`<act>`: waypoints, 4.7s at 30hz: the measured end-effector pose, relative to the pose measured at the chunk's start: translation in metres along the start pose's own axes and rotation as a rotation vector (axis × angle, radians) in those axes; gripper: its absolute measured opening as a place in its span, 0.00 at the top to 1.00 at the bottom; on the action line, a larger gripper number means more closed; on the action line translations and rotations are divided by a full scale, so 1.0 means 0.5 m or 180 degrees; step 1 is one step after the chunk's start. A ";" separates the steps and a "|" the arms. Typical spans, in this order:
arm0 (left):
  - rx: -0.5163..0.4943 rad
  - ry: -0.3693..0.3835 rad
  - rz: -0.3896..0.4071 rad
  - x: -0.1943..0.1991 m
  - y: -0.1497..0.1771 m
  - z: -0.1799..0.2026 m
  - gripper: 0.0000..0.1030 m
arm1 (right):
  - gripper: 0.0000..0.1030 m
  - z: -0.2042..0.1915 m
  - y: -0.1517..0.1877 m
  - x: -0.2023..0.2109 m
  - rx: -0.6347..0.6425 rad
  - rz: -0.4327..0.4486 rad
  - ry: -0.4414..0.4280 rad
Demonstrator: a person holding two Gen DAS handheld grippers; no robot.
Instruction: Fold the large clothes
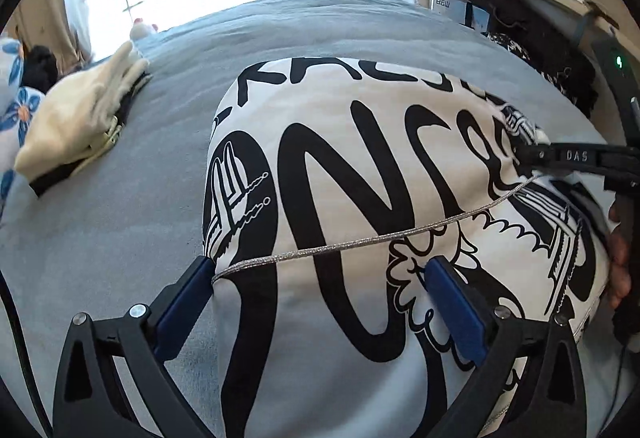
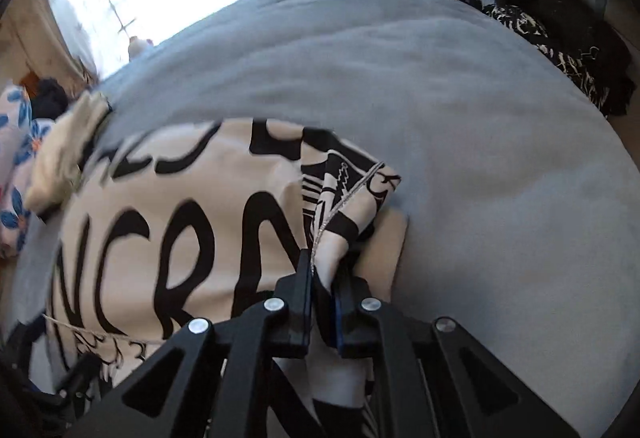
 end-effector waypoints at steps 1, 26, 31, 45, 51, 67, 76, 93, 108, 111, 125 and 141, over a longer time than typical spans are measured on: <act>0.0026 0.0047 -0.0001 0.004 0.000 -0.004 0.01 | 0.90 0.003 -0.004 0.011 -0.0016 -0.0004 0.0028; -0.0046 0.0387 0.0071 0.120 0.088 -0.006 0.56 | 1.00 0.025 0.175 0.170 0.0065 0.0124 -0.0214; 0.0055 0.0423 0.0021 0.129 0.083 -0.009 0.54 | 0.99 0.064 0.180 0.194 -0.0155 0.0086 -0.0340; 0.0590 0.0601 -0.0093 0.211 0.078 -0.047 0.32 | 0.96 0.036 0.212 0.247 -0.0191 -0.0080 -0.0558; 0.0670 0.0660 -0.0104 0.250 0.050 -0.053 0.21 | 0.53 0.041 0.190 0.297 -0.0162 0.0032 -0.0663; 0.0838 0.0492 -0.0183 0.245 -0.008 -0.090 0.20 | 0.33 0.030 0.096 0.350 0.0202 0.0181 -0.0667; 0.0950 0.0706 -0.0324 0.186 -0.002 -0.090 0.20 | 0.32 0.046 0.076 0.280 0.0212 -0.0070 -0.0651; 0.1236 0.1019 -0.0830 0.013 0.040 -0.087 0.10 | 0.29 0.084 0.085 0.083 -0.0163 -0.0797 -0.1122; 0.1327 0.1077 -0.0800 -0.058 0.031 -0.091 0.00 | 0.19 0.067 0.082 -0.038 -0.0343 -0.1135 -0.1750; 0.1360 0.1135 -0.0803 -0.066 0.034 -0.103 0.00 | 0.15 0.056 0.078 -0.050 -0.0326 -0.1138 -0.1809; 0.1609 0.1447 -0.0845 -0.085 0.047 -0.126 0.00 | 0.12 0.092 0.073 -0.013 -0.0155 -0.1062 -0.1476; 0.1610 0.1431 -0.0907 -0.104 0.034 -0.126 0.00 | 0.33 -0.013 0.061 -0.056 0.0005 -0.1055 -0.1838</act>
Point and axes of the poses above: each gripper's, at about its wrist camera, not at the fingertips, and x roughly against the way its jaws point, z to its right, y to its underside, the point moved 5 cm from there along -x, roughly the way its jaws point, and after that the axes turned 13 degrees about y, right-handed, at the moved point
